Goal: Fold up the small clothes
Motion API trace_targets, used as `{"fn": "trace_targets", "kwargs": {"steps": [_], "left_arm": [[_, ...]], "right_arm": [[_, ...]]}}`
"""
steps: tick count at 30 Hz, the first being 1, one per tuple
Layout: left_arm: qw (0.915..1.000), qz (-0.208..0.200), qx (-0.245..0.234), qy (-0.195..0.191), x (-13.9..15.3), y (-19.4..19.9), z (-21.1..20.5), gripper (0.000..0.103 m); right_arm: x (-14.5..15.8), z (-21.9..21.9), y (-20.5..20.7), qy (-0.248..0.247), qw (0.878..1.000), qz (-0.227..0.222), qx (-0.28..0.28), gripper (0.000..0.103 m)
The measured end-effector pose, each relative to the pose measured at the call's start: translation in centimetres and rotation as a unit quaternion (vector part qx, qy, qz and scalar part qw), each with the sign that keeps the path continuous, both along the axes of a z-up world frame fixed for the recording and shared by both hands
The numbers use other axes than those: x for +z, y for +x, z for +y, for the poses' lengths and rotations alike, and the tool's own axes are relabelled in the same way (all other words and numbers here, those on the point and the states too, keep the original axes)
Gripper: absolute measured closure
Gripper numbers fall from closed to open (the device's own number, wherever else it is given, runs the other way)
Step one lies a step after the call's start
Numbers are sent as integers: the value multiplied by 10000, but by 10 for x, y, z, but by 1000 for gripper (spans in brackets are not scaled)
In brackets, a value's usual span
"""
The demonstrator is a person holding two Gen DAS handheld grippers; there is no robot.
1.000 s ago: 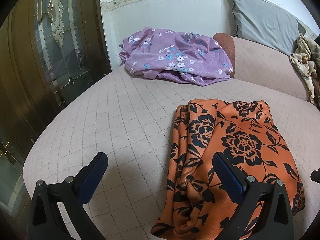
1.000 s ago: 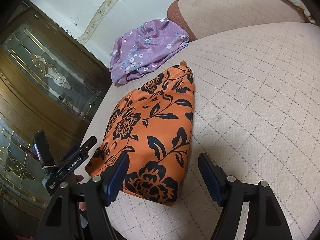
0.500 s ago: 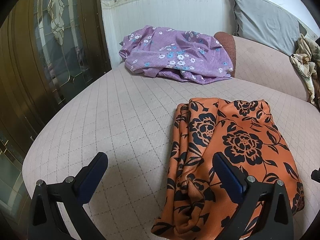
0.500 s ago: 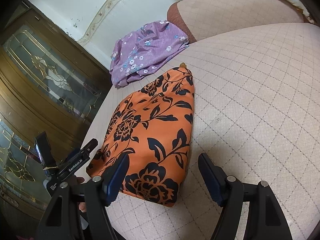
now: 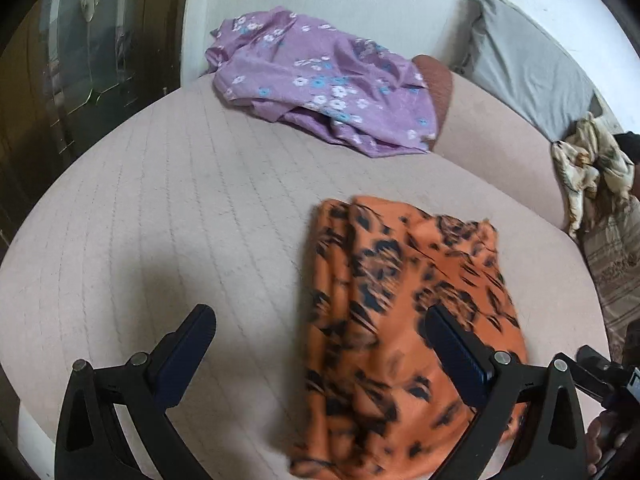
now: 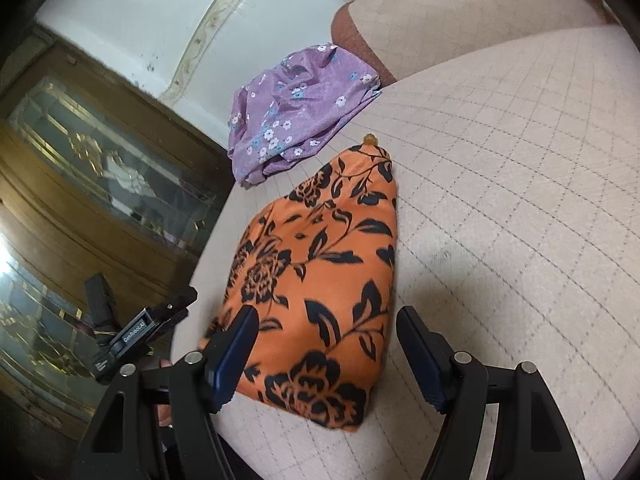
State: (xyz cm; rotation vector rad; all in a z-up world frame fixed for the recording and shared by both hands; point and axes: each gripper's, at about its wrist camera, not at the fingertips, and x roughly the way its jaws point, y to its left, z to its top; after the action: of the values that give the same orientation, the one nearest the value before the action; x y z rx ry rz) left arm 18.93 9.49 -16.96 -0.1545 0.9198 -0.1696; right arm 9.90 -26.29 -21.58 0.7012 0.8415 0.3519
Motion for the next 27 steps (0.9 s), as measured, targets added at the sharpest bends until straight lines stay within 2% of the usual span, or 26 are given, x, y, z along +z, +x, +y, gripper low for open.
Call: {"fn": "trace_targets", "kwargs": {"steps": [5,8,12,15,27], "left_arm": [[9963,750,-302,-304,-25,30,5,0],[9960,833,-323,-102,-38,27,-3,0],[9972,365,-422,492,-27,18,-20,0],[9957,105,-464,793,-20,15,-26,0],[9921,-154,-533,1126,-12,14,-38,0]], "right_arm": [[-17,-13,24,563,9979,313,-56,28],[-25,-13,33,736,9964,420,-83,28],[-30,-6,41,747,9960,482,-34,28],[-29,2,43,615,9970,463,43,28],[-33,14,50,481,9977,451,121,28]]}}
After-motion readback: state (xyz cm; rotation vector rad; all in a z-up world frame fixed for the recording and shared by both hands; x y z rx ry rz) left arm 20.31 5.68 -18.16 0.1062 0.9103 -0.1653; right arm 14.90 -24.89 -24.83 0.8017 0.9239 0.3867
